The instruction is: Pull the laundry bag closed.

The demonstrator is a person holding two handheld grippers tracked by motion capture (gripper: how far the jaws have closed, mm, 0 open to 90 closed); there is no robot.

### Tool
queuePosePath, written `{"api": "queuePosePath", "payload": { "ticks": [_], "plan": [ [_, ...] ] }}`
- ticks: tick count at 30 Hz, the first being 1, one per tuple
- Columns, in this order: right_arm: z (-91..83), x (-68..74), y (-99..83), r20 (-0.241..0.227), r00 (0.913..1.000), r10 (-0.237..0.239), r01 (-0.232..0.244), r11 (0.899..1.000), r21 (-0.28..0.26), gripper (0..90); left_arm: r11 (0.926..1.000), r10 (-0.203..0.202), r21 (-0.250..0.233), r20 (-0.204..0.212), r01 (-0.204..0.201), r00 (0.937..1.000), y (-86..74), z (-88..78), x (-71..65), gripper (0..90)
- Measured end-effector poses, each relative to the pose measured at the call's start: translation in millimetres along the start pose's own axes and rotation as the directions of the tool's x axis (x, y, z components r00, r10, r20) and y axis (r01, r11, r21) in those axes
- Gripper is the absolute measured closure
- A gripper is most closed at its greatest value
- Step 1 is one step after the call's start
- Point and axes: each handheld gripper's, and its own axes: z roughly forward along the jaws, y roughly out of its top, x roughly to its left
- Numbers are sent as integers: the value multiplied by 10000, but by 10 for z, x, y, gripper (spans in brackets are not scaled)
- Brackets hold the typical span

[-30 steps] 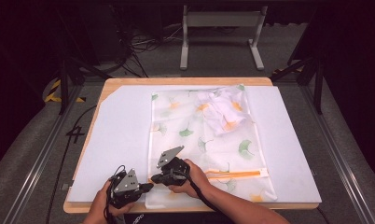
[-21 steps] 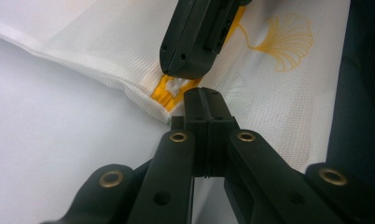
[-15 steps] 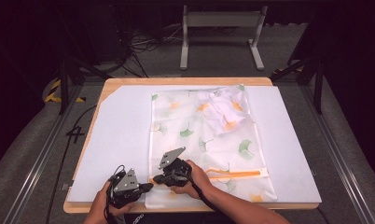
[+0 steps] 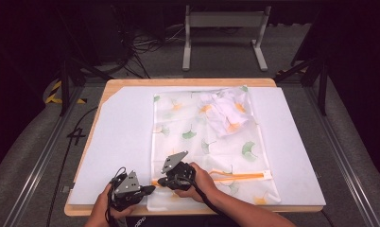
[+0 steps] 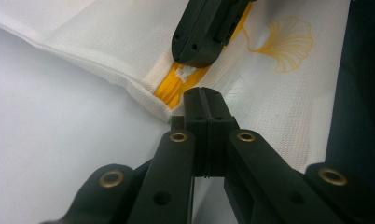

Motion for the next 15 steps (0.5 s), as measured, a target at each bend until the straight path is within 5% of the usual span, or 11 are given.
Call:
{"api": "queuePosePath", "payload": {
  "ticks": [15],
  "plan": [
    [-113, -7, -55, 280, 9996, 51, -58, 9996, 261, 900, 9999, -146, -57, 76, 146, 9999, -9, 0, 11, 900]
  ]
}}
